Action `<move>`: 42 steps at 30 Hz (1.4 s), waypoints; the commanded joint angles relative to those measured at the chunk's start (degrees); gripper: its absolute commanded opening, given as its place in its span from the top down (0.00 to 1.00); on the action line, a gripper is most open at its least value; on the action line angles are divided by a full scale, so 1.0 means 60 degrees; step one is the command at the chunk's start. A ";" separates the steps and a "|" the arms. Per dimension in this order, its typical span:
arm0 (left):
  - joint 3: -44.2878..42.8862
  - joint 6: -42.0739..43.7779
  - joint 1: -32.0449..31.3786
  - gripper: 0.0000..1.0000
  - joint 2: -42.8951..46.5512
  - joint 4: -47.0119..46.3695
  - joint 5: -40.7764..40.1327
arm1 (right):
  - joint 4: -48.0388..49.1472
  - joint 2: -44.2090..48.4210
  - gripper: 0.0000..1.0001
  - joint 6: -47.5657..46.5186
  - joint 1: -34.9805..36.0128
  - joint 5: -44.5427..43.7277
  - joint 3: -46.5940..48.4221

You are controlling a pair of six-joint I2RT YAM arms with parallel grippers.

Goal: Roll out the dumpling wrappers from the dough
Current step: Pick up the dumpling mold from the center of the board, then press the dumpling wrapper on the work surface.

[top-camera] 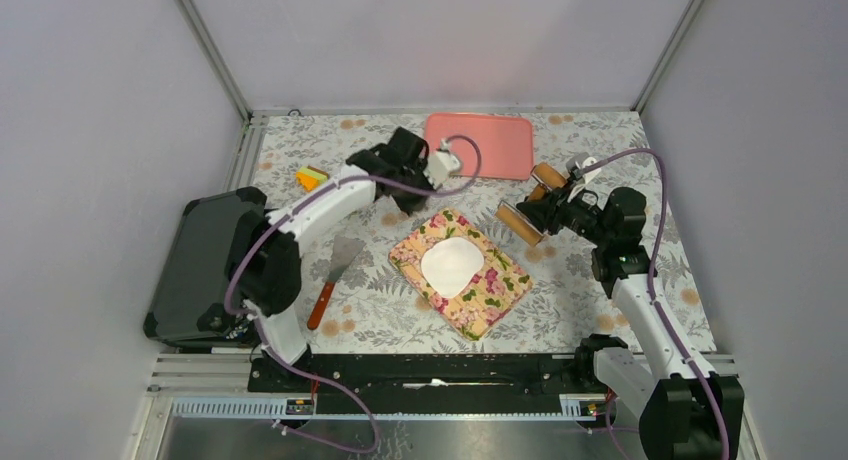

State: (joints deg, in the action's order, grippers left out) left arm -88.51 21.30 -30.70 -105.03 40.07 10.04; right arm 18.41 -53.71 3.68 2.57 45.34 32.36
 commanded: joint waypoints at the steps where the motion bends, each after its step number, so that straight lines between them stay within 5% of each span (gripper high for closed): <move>1: 0.1394 0.0564 -0.1204 1.00 0.1442 -0.0454 0.0875 | 0.0315 0.0308 1.00 -0.0158 -0.0118 -0.0645 0.0345; 17: 0.4304 0.0590 -0.4865 1.00 0.2800 -0.2207 -0.0743 | 0.0212 0.0502 1.00 -0.0378 -0.0369 -0.1346 0.0295; 42: 0.4526 0.0451 -0.5606 1.00 0.1970 -0.2750 -0.1519 | 0.0219 0.0494 1.00 -0.0253 -0.0369 -0.0976 0.0273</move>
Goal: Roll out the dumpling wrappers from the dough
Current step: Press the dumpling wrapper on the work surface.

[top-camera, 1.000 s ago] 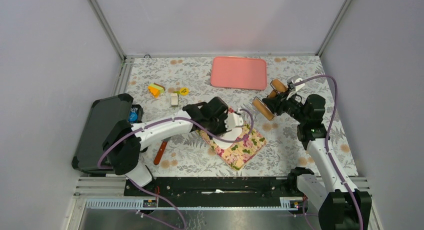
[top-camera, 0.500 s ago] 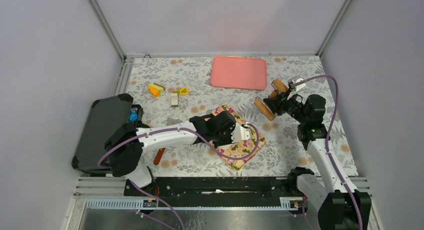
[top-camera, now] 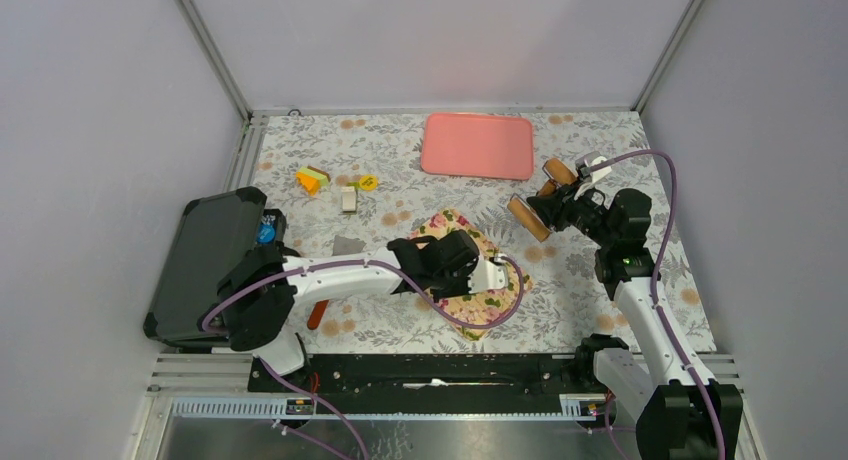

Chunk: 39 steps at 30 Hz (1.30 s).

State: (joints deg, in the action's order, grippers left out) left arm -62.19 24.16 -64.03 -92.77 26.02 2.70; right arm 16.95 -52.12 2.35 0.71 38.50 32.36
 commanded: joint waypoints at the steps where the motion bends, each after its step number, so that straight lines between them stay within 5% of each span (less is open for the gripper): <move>1: 0.0134 -0.0015 -0.0058 1.00 -0.0112 -0.0411 -0.0326 | 0.0459 0.0239 1.00 -0.0028 -0.0058 0.0192 0.0275; 21: 0.0143 -0.0028 -0.0083 1.00 -0.0445 -0.0429 -0.0671 | 0.0479 0.0127 1.00 0.0019 -0.0059 0.0395 0.0247; 29: 0.0132 -0.0047 -0.0084 0.87 -0.0330 -0.0439 -0.0567 | 0.0484 0.0123 1.00 0.0043 -0.0056 0.0435 0.0257; 39: 0.0019 -0.0086 -0.0080 0.84 -0.0417 -0.0565 -0.0731 | 0.0476 0.0135 1.00 0.0048 -0.0056 0.0537 0.0250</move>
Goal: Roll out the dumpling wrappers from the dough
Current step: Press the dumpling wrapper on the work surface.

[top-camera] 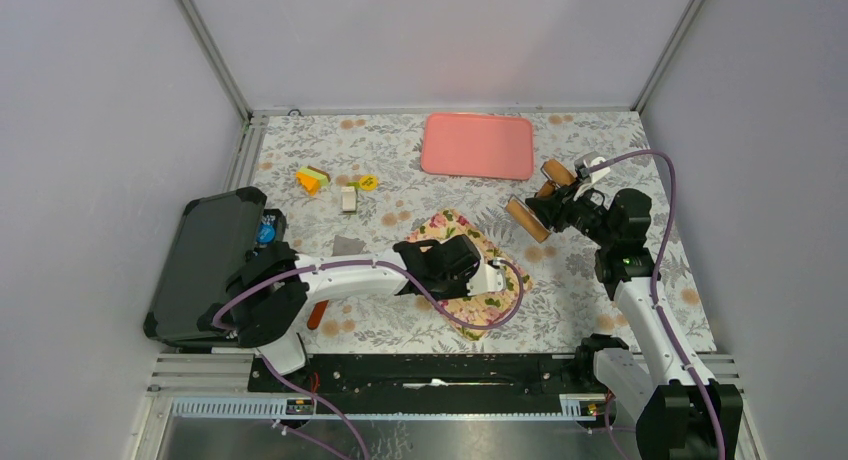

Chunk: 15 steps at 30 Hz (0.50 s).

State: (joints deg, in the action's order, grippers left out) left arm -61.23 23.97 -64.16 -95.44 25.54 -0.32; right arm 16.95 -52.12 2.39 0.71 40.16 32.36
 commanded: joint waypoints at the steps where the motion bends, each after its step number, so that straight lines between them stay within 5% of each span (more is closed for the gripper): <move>1: -0.0139 -0.0043 -0.0058 0.85 0.0022 -0.0511 -0.0257 | 0.0473 0.0141 1.00 0.0041 -0.0059 0.0264 0.0260; 6: -0.0221 -0.0055 -0.0058 0.94 -0.0051 -0.0536 -0.0378 | 0.0471 0.0140 1.00 0.0053 -0.0058 0.0319 0.0261; 15: -0.0251 -0.0126 -0.0059 0.91 -0.0097 -0.0537 -0.0318 | 0.0460 0.0160 1.00 0.0070 -0.0060 0.0365 0.0258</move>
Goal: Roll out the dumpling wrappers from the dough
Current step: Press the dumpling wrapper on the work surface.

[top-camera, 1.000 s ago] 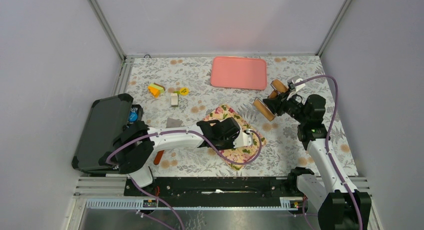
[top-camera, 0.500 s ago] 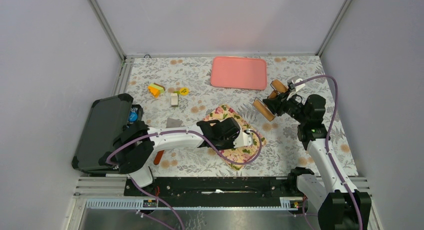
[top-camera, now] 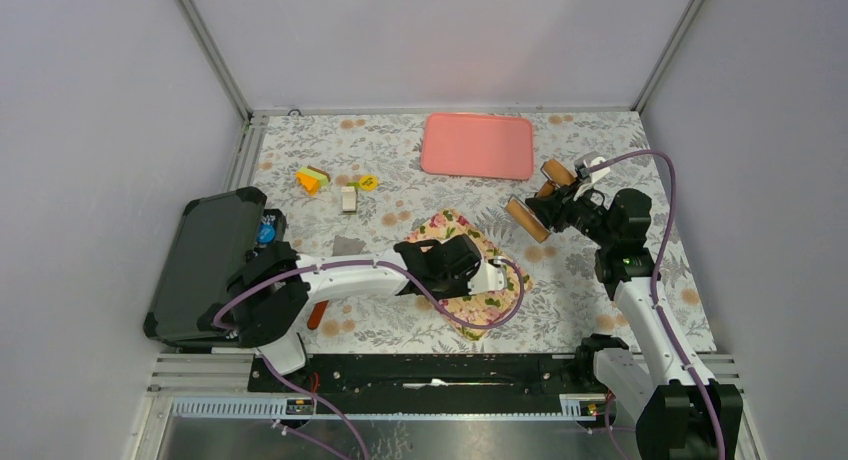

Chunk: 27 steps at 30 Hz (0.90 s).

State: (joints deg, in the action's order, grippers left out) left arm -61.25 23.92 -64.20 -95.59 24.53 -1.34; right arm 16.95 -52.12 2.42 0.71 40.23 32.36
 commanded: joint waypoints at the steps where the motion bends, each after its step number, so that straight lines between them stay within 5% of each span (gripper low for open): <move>1: -0.0270 -0.0127 -0.0051 0.89 -0.0078 -0.0357 -0.0132 | 0.0469 0.0166 1.00 0.0070 -0.0052 0.0356 0.0261; 12: -0.0281 -0.0084 -0.0037 0.56 0.0409 -0.0344 -0.0229 | 0.0488 0.0033 1.00 0.0138 -0.0059 0.0400 0.0257; 21: -0.0724 0.0000 0.0804 0.04 0.1967 0.0252 0.0285 | 0.2116 -0.0779 1.00 0.1844 -0.0052 0.0142 -0.0126; 27: -0.0578 -0.0565 0.3025 0.02 0.3032 0.0382 0.2874 | 0.3511 -0.1351 1.00 0.2401 0.0426 0.1002 -0.0373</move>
State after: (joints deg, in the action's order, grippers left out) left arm -63.70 23.29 -53.93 -81.67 27.29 4.21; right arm 28.45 -59.02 13.78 0.89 43.05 29.52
